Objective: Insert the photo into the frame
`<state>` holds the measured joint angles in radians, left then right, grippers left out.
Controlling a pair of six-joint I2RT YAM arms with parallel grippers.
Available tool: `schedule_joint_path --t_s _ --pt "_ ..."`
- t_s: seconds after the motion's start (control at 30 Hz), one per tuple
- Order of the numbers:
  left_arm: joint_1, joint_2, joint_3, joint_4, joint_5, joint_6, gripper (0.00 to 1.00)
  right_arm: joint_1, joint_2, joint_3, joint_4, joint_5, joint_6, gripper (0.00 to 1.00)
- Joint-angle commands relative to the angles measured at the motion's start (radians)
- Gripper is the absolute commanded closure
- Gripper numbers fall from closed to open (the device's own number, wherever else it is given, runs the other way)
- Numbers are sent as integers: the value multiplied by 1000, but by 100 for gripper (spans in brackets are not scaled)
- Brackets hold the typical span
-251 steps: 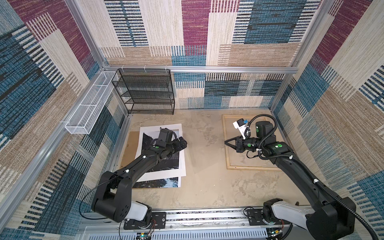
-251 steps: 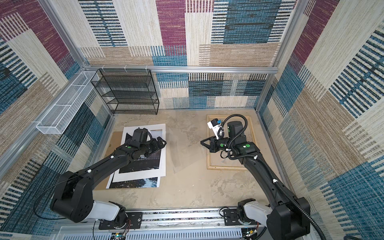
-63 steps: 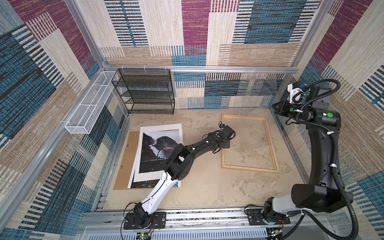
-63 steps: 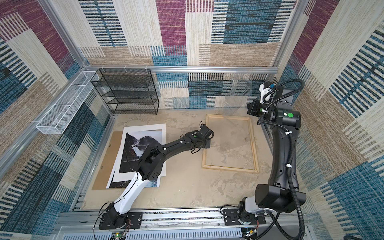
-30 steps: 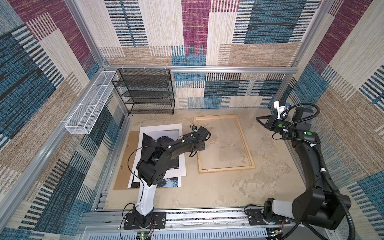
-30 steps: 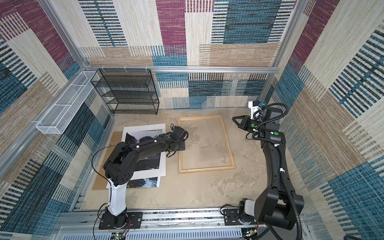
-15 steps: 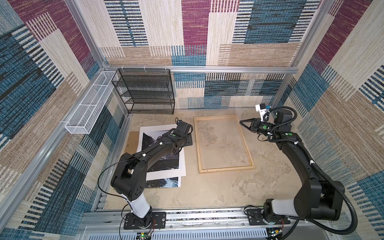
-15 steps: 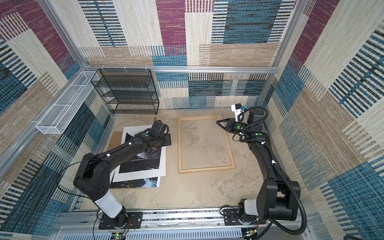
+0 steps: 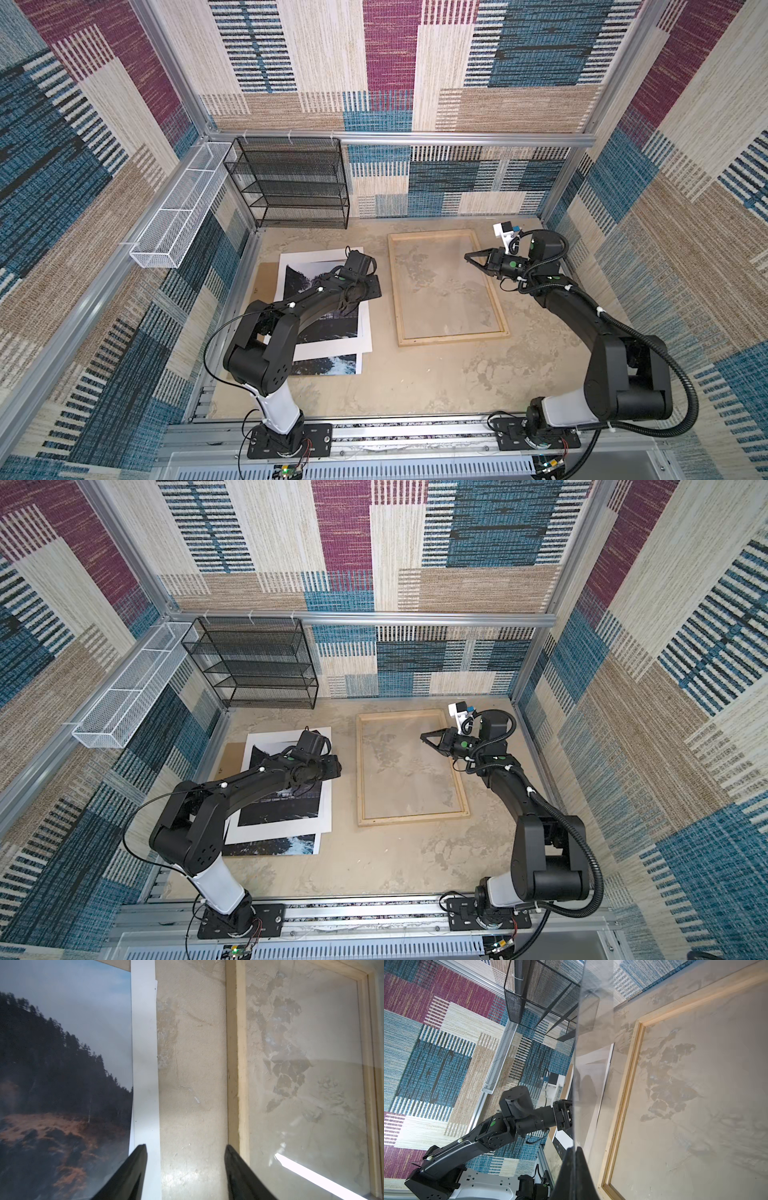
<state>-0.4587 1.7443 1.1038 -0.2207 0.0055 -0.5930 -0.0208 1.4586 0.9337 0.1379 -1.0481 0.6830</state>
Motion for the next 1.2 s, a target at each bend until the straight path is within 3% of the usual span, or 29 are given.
schedule_joint_path --t_s 0.0,0.43,0.73,1.17 --pt "0 9 14 21 38 -19 37 1 27 1 125 -22 46 100" --pt "-1 70 24 47 96 -52 39 -9 164 17 203 39 -19 100" --pt "-1 89 42 53 131 -49 39 -69 246 2 228 -25 -59 100" --pt "-13 96 56 64 150 -65 39 -120 347 32 97 -43 -219 100"
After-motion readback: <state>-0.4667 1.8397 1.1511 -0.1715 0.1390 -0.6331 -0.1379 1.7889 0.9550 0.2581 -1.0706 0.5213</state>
